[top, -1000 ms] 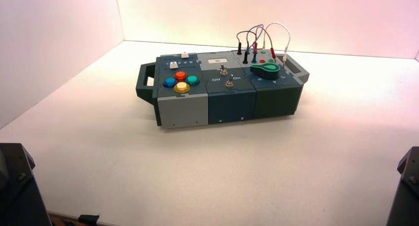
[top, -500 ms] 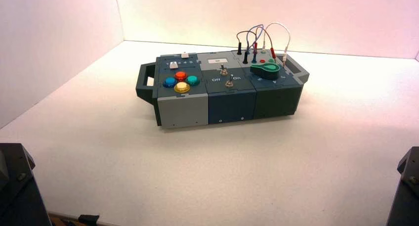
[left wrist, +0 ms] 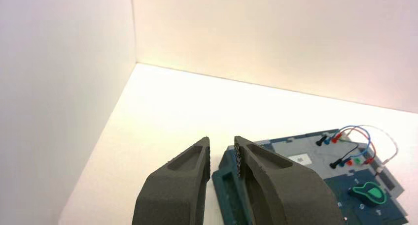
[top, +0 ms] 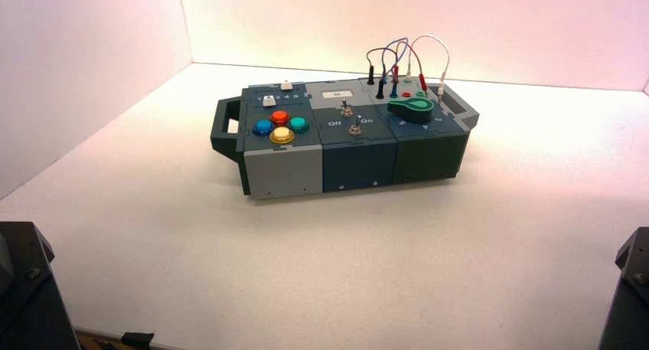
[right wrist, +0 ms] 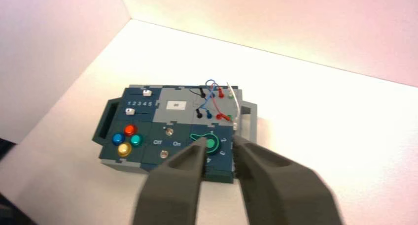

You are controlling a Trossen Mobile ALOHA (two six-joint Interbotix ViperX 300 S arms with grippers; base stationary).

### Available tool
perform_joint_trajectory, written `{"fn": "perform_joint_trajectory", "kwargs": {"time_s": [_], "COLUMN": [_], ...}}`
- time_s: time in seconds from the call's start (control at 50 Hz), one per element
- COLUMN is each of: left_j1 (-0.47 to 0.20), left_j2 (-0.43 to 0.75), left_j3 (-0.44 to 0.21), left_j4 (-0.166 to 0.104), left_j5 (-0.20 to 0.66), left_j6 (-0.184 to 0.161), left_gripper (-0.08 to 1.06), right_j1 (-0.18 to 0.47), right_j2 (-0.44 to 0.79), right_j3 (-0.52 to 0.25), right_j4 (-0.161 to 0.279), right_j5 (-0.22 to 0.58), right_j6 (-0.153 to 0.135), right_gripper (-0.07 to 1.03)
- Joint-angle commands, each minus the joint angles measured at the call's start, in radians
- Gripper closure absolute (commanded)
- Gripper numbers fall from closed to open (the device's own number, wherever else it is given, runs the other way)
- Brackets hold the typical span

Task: Open both grippers.

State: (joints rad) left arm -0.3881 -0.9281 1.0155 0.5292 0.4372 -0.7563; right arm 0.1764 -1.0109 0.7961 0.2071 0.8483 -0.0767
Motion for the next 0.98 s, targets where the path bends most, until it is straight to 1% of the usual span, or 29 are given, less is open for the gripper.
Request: {"fn": "perform_joint_trajectory", "kwargs": {"time_s": [0.02, 0.04, 0.06, 0.08, 0.1, 0.14, 0.18, 0.24, 0.34, 0.44, 0.56, 0.98], "left_j1": [-0.006, -0.006, -0.008, -0.009, -0.011, -0.014, -0.017, -0.02, -0.021, -0.021, -0.021, -0.021], "left_j2": [-0.015, -0.017, -0.021, -0.023, -0.023, -0.023, -0.023, -0.023, -0.021, -0.02, -0.015, 0.008], "left_j3": [-0.018, -0.018, -0.018, -0.018, -0.02, -0.02, -0.021, -0.02, -0.018, -0.021, -0.025, -0.026], "left_j4": [0.003, 0.003, 0.003, 0.003, 0.003, 0.003, 0.003, 0.003, 0.003, 0.003, 0.003, 0.003], "left_j5": [0.008, 0.009, 0.012, 0.017, 0.025, 0.038, 0.049, 0.057, 0.055, 0.055, 0.057, 0.044], "left_j6": [0.015, 0.021, 0.031, 0.038, 0.043, 0.048, 0.057, 0.06, 0.06, 0.06, 0.06, 0.054], "left_gripper": [0.53, 0.48, 0.34, 0.2, 0.07, -0.07, -0.02, -0.05, -0.05, -0.05, -0.05, -0.05], "right_j1": [0.005, 0.005, 0.005, 0.005, 0.005, 0.005, 0.005, 0.005, 0.005, 0.005, 0.005, 0.005], "right_j2": [-0.008, -0.009, -0.011, -0.012, -0.012, -0.014, -0.014, -0.012, -0.014, -0.021, -0.026, -0.032], "right_j3": [-0.02, -0.02, -0.021, -0.02, -0.02, -0.017, -0.015, -0.009, -0.003, 0.011, 0.026, 0.018], "right_j4": [-0.028, -0.034, -0.041, -0.044, -0.052, -0.069, -0.075, -0.08, -0.08, -0.077, -0.078, -0.075], "right_j5": [-0.011, -0.012, -0.012, -0.012, -0.012, -0.012, -0.015, -0.02, -0.026, -0.037, -0.054, -0.049], "right_j6": [-0.002, -0.003, -0.003, -0.003, -0.003, -0.006, -0.006, -0.009, -0.008, 0.0, 0.0, 0.003], "right_gripper": [0.21, 0.12, 0.03, -0.01, -0.04, -0.02, -0.03, -0.03, -0.03, -0.03, -0.03, -0.03]}}
